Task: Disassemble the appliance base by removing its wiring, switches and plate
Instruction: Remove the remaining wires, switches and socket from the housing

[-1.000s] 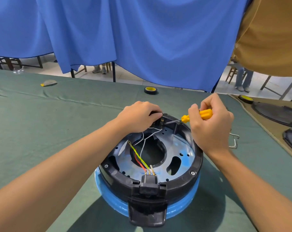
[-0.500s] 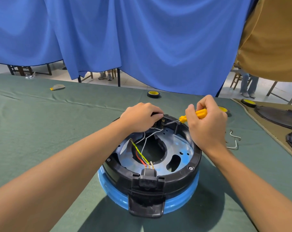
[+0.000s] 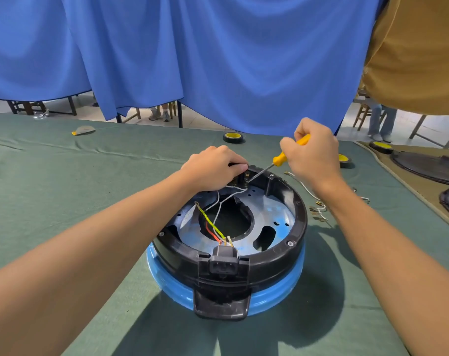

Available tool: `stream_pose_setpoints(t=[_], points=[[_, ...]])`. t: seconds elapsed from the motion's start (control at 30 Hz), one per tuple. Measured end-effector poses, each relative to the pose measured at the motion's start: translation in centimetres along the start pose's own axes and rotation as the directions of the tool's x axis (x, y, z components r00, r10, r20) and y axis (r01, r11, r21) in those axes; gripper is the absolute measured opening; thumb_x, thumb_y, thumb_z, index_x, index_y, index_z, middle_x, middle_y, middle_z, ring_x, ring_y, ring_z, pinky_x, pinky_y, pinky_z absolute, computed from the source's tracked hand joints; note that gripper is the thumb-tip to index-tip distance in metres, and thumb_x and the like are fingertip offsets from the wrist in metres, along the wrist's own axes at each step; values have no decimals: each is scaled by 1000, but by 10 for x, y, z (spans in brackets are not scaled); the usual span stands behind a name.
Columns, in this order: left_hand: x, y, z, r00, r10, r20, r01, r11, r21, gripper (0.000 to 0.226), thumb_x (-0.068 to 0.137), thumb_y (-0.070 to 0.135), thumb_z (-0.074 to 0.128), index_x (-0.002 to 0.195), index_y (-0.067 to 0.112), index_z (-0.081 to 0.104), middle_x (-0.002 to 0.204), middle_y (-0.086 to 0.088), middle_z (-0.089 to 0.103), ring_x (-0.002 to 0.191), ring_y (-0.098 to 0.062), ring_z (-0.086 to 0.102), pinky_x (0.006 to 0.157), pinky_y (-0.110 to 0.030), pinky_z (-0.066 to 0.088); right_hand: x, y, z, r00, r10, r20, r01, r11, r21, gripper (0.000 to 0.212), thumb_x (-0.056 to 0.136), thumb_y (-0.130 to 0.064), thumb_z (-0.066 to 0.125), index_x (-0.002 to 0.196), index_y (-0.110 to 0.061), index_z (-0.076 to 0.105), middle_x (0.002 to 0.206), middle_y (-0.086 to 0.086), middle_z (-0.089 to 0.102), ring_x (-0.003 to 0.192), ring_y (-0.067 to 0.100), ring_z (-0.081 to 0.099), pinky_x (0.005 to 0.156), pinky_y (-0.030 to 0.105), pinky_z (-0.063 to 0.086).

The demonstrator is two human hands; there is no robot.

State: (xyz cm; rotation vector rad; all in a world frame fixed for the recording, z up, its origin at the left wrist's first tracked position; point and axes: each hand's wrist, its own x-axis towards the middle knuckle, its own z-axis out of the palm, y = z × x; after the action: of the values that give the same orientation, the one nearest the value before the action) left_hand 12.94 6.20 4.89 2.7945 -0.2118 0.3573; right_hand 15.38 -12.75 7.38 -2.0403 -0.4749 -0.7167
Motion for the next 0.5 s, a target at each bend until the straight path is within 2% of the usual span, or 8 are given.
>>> stream_pose_setpoints(t=[0.1,0.2,0.27,0.33,0.4,0.5], points=[[1,1,-1,1000,-6,-4,6,1000,-7,28,101,43,40,109,40,67,103,5,69,97,-22,56,59,-30,32,16,-8,3,997,7,72,-4,999,-49,32,78,-7,56,60,-19,32,53,-3,32,62,21,29,50,29,21],[1,2,-2,1000,-22,-13,22,1000,-15,29,101,44,41,116,43,65,106,7,68,97,-21,55,64,-33,33,28,-12,6,989,35,142,-24,997,-76,30,79,-8,55,61,-18,34,57,-2,34,72,25,33,52,30,22],[0,3,-2,1000,-21,-16,21,1000,-13,29,101,44,40,116,43,65,105,8,68,95,-19,54,64,-32,31,28,-11,6,989,56,139,-46,996,-79,29,80,-9,55,62,-17,34,58,-1,34,75,25,34,53,31,23],[0,3,-3,1000,-12,-21,12,1000,-12,29,101,43,40,116,42,65,103,8,68,95,-19,53,63,-32,32,19,-7,3,997,15,77,-10,998,-64,31,81,-10,55,62,-19,33,53,-4,35,70,22,36,53,29,26],[-1,2,-3,1000,-5,-24,5,1000,-16,29,101,43,40,113,42,66,102,8,69,96,-19,54,66,-33,36,1,-2,0,995,-94,-35,94,995,-24,34,81,-7,55,62,-20,30,46,-6,35,55,8,38,54,14,27],[-1,1,-2,1000,-4,-20,3,1000,-12,29,100,43,40,108,40,67,99,7,69,96,-20,54,67,-34,38,-25,2,-3,957,-251,-148,260,965,42,30,79,-4,56,65,-17,33,46,-13,29,47,-1,45,49,7,30]])
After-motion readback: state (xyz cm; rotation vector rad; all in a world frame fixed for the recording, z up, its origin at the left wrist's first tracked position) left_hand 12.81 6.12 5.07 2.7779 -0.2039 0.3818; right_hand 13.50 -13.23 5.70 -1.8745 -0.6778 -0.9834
